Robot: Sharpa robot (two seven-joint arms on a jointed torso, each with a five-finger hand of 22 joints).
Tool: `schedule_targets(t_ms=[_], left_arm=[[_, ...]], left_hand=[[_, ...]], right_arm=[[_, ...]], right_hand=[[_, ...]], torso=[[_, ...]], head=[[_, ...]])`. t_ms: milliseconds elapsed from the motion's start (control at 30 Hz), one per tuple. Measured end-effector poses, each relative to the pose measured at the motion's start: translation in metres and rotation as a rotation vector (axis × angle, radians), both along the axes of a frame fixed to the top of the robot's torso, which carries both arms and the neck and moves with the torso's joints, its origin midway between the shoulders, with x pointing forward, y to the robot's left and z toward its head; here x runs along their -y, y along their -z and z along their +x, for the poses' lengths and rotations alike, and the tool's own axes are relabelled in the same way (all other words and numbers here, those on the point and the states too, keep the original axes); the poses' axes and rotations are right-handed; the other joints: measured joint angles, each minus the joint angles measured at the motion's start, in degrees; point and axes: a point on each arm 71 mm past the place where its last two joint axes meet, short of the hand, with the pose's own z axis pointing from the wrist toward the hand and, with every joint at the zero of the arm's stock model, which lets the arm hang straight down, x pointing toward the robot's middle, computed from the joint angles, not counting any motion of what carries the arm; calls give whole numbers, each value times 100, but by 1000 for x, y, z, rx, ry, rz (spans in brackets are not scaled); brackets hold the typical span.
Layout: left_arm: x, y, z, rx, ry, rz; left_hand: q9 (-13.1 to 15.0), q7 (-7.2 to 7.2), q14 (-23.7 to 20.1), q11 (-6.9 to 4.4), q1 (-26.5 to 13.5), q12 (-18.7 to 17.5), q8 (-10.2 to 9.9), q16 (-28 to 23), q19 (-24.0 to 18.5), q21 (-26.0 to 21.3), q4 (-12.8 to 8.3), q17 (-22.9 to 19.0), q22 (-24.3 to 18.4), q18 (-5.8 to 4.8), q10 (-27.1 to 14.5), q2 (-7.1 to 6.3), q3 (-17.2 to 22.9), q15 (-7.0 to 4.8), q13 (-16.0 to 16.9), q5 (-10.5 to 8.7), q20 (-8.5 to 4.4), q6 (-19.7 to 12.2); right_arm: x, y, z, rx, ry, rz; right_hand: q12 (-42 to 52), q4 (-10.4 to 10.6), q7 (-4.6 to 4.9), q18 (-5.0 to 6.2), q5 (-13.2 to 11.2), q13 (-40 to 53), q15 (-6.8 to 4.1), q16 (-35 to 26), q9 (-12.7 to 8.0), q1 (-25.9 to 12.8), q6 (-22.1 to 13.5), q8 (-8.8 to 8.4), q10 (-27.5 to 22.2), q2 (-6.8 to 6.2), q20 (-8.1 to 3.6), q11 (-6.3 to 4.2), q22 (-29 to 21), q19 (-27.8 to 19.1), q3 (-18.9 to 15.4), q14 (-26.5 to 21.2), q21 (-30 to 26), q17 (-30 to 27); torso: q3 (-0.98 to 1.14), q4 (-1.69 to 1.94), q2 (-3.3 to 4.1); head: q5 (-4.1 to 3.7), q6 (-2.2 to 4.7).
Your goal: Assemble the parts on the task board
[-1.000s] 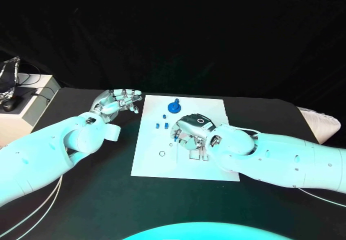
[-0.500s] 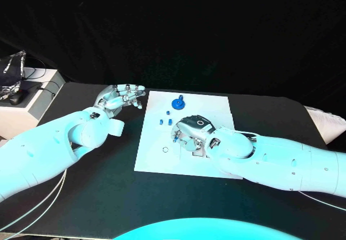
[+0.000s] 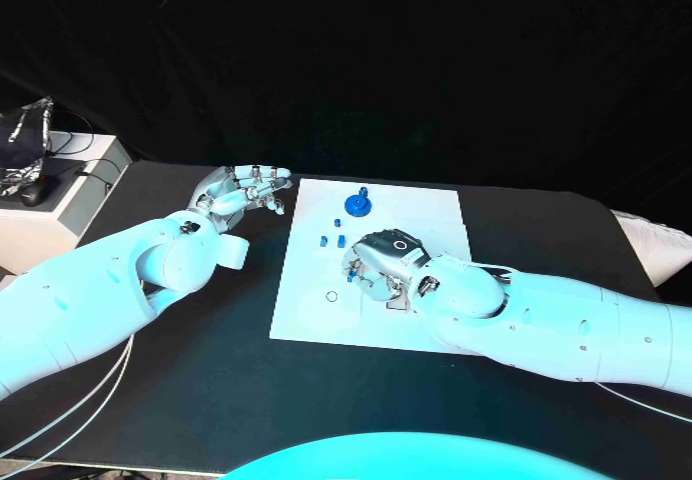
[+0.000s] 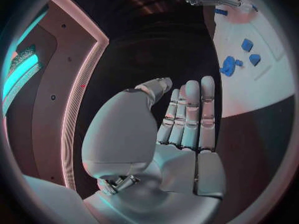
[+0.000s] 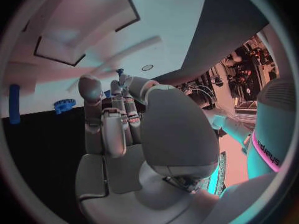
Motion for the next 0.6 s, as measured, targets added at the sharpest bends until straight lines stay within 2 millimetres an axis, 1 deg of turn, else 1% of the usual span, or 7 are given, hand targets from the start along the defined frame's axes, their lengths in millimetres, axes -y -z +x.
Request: schedule_targets(t_ms=[233,400,500,600], left_arm=[[0,0,0,-1,0,0],[-1,0,0,-2,0,1],[-1,0,0,-3,0,1],[-1,0,-1,-4,1,1]], left_hand=[[0,0,0,0,0,0,0,0,0,0,0,0,0,0,0,0,0,0,0,0,0,0],[0,0,-20,-21,0,0,0,0,0,0,0,0,0,0,-20,0,0,20,1,0,0,0],[0,0,-20,-20,0,0,0,0,0,0,0,0,0,0,-20,0,0,20,0,0,0,0],[1,0,-20,-8,0,0,0,0,0,0,0,-1,-3,0,-33,0,0,20,-2,0,0,0]], right_arm=[[-2,1,1,7,-1,0],[-3,2,2,11,2,-2],[-3,2,3,13,2,-2],[-4,2,4,15,2,-4]], right_hand=[[2,-16,0,0,2,0,0,0,0,0,0,0,13,0,0,13,0,0,15,0,0,0],[13,-16,-1,0,3,0,0,0,0,0,-1,-1,13,-1,0,13,7,0,15,0,0,0],[13,-16,-9,0,9,0,0,0,12,0,-10,-2,13,-1,0,13,8,0,15,0,0,0],[13,-16,-4,0,31,0,0,0,13,0,-16,-3,13,-1,0,13,6,0,14,0,0,0]], torso=[[-2,1,-1],[-4,0,-1],[-4,-2,-1],[-10,-2,-1]], head=[[2,-10],[2,-16],[-8,-20],[-10,-29]])
